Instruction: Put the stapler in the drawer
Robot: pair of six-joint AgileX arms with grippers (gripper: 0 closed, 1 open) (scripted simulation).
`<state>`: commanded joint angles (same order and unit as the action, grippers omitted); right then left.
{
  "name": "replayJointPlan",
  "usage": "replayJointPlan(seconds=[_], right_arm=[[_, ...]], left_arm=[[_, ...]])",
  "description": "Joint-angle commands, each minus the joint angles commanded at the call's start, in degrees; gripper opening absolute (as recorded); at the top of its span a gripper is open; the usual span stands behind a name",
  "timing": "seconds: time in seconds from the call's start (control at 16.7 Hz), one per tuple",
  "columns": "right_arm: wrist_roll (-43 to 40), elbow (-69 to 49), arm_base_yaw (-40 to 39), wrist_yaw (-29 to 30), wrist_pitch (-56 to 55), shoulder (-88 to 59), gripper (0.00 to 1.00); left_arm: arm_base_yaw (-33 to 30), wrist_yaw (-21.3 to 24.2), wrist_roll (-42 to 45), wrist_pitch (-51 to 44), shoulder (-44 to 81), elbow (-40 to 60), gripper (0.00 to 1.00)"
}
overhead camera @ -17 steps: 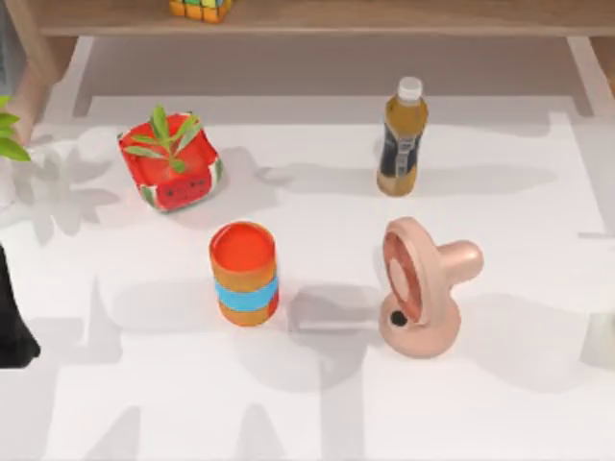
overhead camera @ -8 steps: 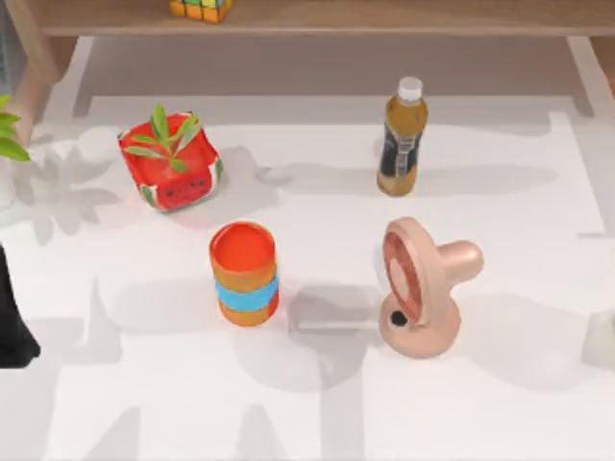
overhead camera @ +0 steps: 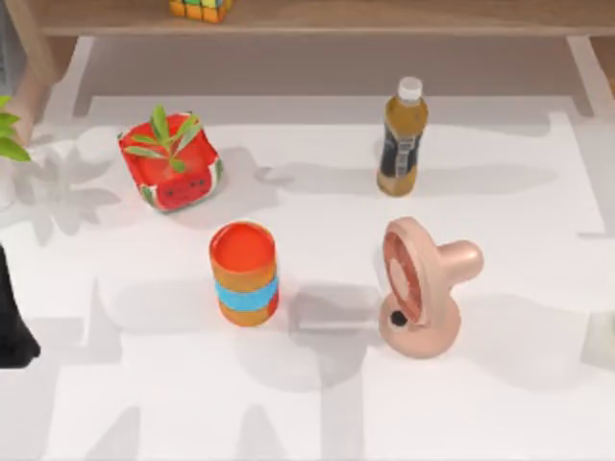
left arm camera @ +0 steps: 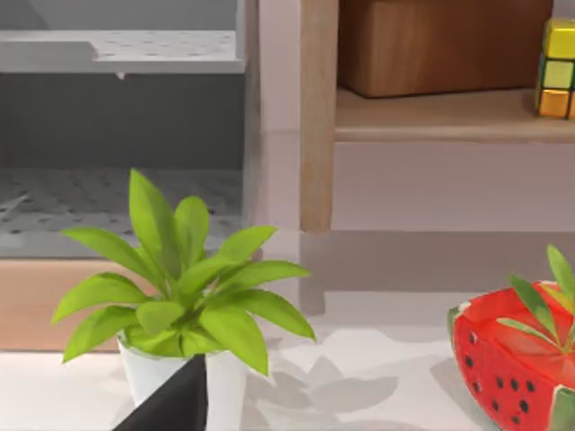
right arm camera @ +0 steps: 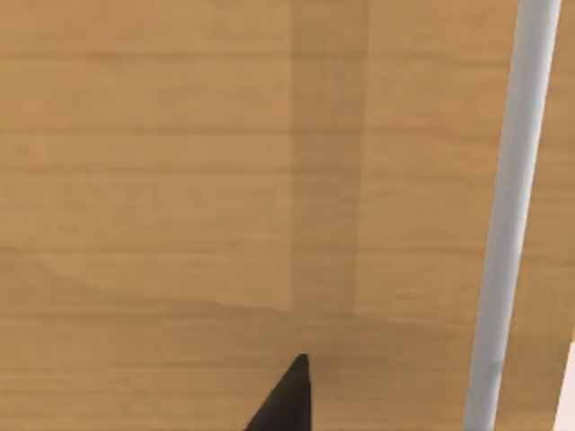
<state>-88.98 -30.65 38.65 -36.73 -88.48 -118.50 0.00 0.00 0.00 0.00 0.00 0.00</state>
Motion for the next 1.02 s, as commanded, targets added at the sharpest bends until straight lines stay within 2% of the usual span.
replayJointPlan(seconds=[0.36,1.02], right_arm=[[0.0,0.0,0.0,0.0,0.0,0.0,0.02],[0.1,-0.8,-0.5,0.4,0.8,-0.5,0.00]], left_arm=[[0.0,0.0,0.0,0.0,0.0,0.0,1.00],[0.0,0.0,0.0,0.0,0.0,0.0,1.00]])
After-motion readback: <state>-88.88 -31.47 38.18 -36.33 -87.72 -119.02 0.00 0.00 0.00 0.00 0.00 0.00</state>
